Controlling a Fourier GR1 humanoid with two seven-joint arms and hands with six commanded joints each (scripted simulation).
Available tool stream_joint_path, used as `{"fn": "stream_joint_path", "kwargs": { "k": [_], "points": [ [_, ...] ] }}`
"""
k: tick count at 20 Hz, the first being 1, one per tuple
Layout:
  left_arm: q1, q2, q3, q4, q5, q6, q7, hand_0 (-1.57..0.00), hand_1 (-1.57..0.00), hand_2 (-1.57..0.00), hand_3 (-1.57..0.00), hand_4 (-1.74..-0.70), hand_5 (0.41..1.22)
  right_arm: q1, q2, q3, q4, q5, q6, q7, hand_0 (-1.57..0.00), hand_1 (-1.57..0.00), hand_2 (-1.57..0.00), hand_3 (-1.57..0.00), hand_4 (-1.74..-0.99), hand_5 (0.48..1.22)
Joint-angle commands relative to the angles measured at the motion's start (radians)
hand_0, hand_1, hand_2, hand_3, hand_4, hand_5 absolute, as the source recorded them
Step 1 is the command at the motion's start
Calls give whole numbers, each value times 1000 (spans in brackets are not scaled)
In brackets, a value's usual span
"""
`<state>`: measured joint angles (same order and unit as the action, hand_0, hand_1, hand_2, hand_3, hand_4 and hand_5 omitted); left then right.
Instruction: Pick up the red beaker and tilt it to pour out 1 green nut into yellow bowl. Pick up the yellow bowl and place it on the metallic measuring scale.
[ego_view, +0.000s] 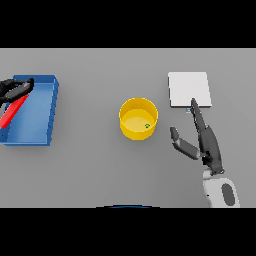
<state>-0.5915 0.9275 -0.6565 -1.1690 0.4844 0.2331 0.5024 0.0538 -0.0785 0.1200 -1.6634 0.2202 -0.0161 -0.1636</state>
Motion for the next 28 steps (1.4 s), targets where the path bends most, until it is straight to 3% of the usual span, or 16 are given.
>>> {"fn": "stream_joint_path", "kwargs": {
  "k": [1,4,7,9,11,14,18,23,28],
  "points": [
    [-13,-7,-9,23,-15,-13,-4,-410,-361,-343,-289,-762,651,5,5,4,-2,-7,7,-4,1,1,1,1,-1145,685],
    [-18,-31,-28,51,-51,14,-11,-209,-184,-175,-147,-729,647,8,-12,-3,3,-4,12,-4,1,1,1,1,-1160,688],
    [-40,-37,-26,70,-71,35,-18,-107,-94,-89,-75,-708,647,-5,-14,-1,8,-2,16,0,1,1,1,1,-1176,688],
    [-33,-48,-19,77,-75,61,-54,-68,-60,-57,-48,-708,658,-18,-5,13,12,35,-6,47,1,1,1,1,-1175,672],
    [-23,-48,-4,69,-71,84,-100,-43,-38,-36,-30,-711,674,-33,-35,28,5,67,7,46,1,1,1,1,-1146,691],
    [-27,-34,0,55,-73,96,-85,-22,-19,-18,-15,-710,689,-66,-105,78,11,118,85,7,1,1,1,1,-1153,728],
    [-21,-47,11,62,-56,87,-123,-8,-7,-7,-6,-720,667,-225,-242,184,52,309,174,71,1,1,1,1,-1216,704],
    [-17,-54,5,52,-52,88,-118,-2,-2,-2,-1,-712,672,-390,-344,344,112,506,272,-14,1,1,1,1,-1228,703],
    [-12,-54,8,46,-44,82,-128,0,0,0,0,-719,684,-538,-370,451,227,600,354,-75,1,1,1,1,-1212,705]
  ]
}}
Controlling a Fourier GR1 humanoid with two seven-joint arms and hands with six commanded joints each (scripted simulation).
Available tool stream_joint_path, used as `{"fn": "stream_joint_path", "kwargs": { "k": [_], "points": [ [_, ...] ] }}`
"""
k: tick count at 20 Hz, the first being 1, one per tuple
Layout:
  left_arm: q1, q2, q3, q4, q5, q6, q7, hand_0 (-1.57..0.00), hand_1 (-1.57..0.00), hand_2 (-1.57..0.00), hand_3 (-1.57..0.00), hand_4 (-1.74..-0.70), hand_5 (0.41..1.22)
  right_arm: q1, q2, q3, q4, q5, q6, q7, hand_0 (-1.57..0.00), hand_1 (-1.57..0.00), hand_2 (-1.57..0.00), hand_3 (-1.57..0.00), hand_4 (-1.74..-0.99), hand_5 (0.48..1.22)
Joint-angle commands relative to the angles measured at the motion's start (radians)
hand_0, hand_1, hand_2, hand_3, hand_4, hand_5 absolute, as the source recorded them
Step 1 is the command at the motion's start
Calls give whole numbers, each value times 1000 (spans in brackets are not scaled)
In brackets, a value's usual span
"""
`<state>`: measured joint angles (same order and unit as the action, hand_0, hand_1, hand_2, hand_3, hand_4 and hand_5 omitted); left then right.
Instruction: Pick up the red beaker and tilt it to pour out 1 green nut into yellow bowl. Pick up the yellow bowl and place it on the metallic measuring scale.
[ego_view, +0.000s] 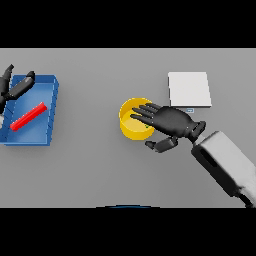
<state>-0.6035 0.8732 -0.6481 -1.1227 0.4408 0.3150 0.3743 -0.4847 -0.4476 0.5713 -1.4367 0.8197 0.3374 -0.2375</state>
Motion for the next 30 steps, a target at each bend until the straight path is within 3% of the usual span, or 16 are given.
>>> {"fn": "stream_joint_path", "kwargs": {
  "k": [1,3,11,15,19,21,22,25,27,30],
  "points": [
    [-1,8,6,-8,7,-3,2,0,0,0,0,-720,687,-22,-3,15,16,8,20,-12,1,1,1,1,-1215,704],
    [-1,4,2,-13,6,3,11,0,1,1,1,-722,687,-73,20,51,80,38,46,11,1,1,1,1,-1223,705],
    [12,9,14,-8,16,2,-10,1,1,1,1,-723,684,-196,52,139,253,109,95,-10,1,1,1,1,-1266,720],
    [19,17,22,-7,21,-3,-28,1,1,1,1,-717,688,-206,73,162,275,110,133,-13,1,1,1,1,-1290,746],
    [27,17,17,-21,21,1,-29,1,1,1,1,-713,686,-221,101,139,299,90,162,37,-3,-16,-19,-43,-1336,810],
    [29,24,23,-20,27,-7,-32,1,1,1,1,-714,691,-214,100,149,303,94,166,21,-287,-236,-176,-173,-1387,873],
    [33,28,25,-23,29,-7,-35,1,1,1,1,-716,692,-220,98,155,307,102,161,8,-544,-473,-310,-262,-1420,943],
    [27,27,25,-20,25,-5,-38,1,1,1,1,-719,693,-222,97,153,312,99,157,-9,-1045,-1009,-870,-574,-1552,1079],
    [43,26,27,-33,29,7,-48,1,1,1,1,-724,696,-218,100,155,310,97,144,-1,-1235,-1211,-1122,-834,-1614,1130],
    [26,39,30,-30,30,-7,-31,1,1,1,1,-725,694,-228,85,165,305,99,137,-16,-1399,-1387,-1222,-1117,-1676,1174]
  ]
}}
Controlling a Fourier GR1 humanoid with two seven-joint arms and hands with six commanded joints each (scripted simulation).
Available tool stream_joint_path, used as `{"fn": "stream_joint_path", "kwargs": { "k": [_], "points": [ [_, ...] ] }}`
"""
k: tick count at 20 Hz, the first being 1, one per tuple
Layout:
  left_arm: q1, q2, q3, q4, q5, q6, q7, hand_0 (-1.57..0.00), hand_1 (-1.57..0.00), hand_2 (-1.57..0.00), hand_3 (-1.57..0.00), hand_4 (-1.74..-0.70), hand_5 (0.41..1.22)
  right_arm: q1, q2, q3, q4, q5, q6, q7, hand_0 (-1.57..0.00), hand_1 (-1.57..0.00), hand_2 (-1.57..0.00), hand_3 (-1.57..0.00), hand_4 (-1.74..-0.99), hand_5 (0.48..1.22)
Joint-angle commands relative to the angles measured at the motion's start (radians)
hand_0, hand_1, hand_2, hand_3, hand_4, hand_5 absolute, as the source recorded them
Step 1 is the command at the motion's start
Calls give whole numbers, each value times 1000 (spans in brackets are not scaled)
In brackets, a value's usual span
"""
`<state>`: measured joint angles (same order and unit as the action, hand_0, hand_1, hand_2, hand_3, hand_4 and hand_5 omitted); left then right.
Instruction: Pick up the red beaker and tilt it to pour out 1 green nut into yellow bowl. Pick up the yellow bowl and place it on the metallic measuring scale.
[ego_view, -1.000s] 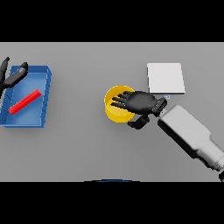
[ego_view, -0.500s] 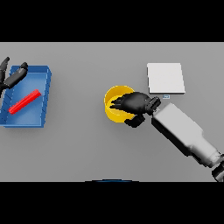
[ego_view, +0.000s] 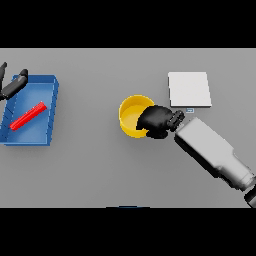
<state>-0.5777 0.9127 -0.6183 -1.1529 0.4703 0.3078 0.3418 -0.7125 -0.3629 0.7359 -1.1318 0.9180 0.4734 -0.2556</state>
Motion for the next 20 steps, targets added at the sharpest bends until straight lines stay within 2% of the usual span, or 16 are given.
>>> {"fn": "stream_joint_path", "kwargs": {
  "k": [1,5,9,11,15,17,20],
  "points": [
    [-3,-6,-7,-1,-4,-1,8,1,1,1,1,-722,695,5,-1,2,2,3,-18,0,-1433,-1424,-1240,-1183,-1689,1184],
    [0,-4,-3,11,1,-14,0,1,1,1,1,-717,693,3,-3,-20,4,-17,-25,1,-1515,-1511,-1314,-1285,-1720,1206],
    [14,-2,-5,-6,4,-1,7,1,1,1,1,-719,696,1,-39,-63,-54,-59,21,1,-1548,-1546,-1337,-1331,-1732,1215],
    [5,-14,-6,-1,4,-1,11,1,1,1,1,-724,693,5,-54,-90,-103,-81,56,41,-1556,-1555,-1389,-1284,-1735,1217],
    [-4,-4,-5,17,-3,-16,6,1,1,1,1,-717,686,1,-107,-148,-180,-99,75,63,-1565,-1565,-1426,-1194,-1739,1219],
    [6,-12,-12,4,-3,-8,10,1,1,1,1,-714,686,8,-112,-167,-205,-96,75,118,-1567,-1567,-1478,-1170,-1740,1220],
    [10,6,-10,-18,-2,-2,14,1,1,1,1,-720,688,18,-102,-178,-228,-95,82,149,-1561,-1569,-1524,-1161,-1740,1220]
  ]
}}
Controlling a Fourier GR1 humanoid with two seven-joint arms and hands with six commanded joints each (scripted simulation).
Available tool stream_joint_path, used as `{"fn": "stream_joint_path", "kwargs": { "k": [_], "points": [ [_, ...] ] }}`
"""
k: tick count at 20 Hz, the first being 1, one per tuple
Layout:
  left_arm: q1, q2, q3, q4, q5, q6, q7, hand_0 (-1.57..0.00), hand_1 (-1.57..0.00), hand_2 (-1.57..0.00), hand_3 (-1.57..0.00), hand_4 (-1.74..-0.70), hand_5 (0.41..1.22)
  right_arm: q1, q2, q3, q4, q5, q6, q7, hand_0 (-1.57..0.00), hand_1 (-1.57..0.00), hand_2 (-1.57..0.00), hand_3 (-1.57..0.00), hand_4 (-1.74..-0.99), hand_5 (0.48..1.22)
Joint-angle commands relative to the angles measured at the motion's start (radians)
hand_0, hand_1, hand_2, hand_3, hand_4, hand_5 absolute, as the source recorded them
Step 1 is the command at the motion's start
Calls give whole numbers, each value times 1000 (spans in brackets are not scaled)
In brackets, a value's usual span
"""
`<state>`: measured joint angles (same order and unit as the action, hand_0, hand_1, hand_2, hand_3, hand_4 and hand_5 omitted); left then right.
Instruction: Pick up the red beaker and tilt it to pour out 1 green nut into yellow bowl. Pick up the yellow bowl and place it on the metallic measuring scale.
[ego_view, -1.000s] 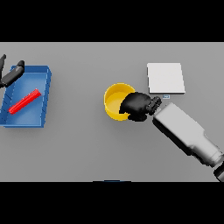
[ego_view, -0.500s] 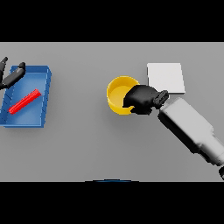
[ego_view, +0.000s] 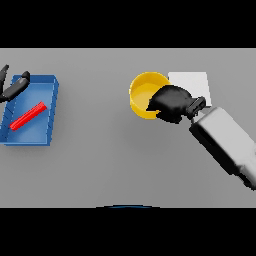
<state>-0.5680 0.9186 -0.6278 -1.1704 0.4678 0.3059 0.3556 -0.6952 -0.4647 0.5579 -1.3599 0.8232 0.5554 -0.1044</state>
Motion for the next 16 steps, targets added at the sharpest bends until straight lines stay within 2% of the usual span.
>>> {"fn": "stream_joint_path", "kwargs": {
  "k": [1,6,9,13,15,16],
  "points": [
    [7,6,1,-5,1,-1,-5,1,1,1,1,-721,694,6,-18,-10,-11,2,-4,-1,-1563,-1569,-1526,-1157,-1740,1220],
    [2,0,-1,-18,4,9,16,1,1,1,1,-730,719,-12,-45,-51,54,16,-66,-9,-1568,-1570,-1537,-1153,-1741,1221],
    [-12,0,-5,-24,2,13,51,1,1,1,1,-731,724,-26,-57,-84,140,22,-113,-4,-1570,-1571,-1537,-1150,-1741,1221],
    [-6,9,6,-13,12,4,44,1,1,1,1,-737,738,-52,-69,-111,259,37,-183,-53,-1570,-1571,-1549,-1147,-1741,1221],
    [-1,15,0,-13,5,1,51,1,1,1,1,-727,734,-62,-63,-124,321,42,-204,-39,-1571,-1571,-1537,-1147,-1741,1221],
    [4,18,-5,-23,0,6,53,1,1,1,1,-722,732,-62,-65,-129,352,45,-220,-55,-1571,-1571,-1519,-1156,-1741,1221]
  ]
}}
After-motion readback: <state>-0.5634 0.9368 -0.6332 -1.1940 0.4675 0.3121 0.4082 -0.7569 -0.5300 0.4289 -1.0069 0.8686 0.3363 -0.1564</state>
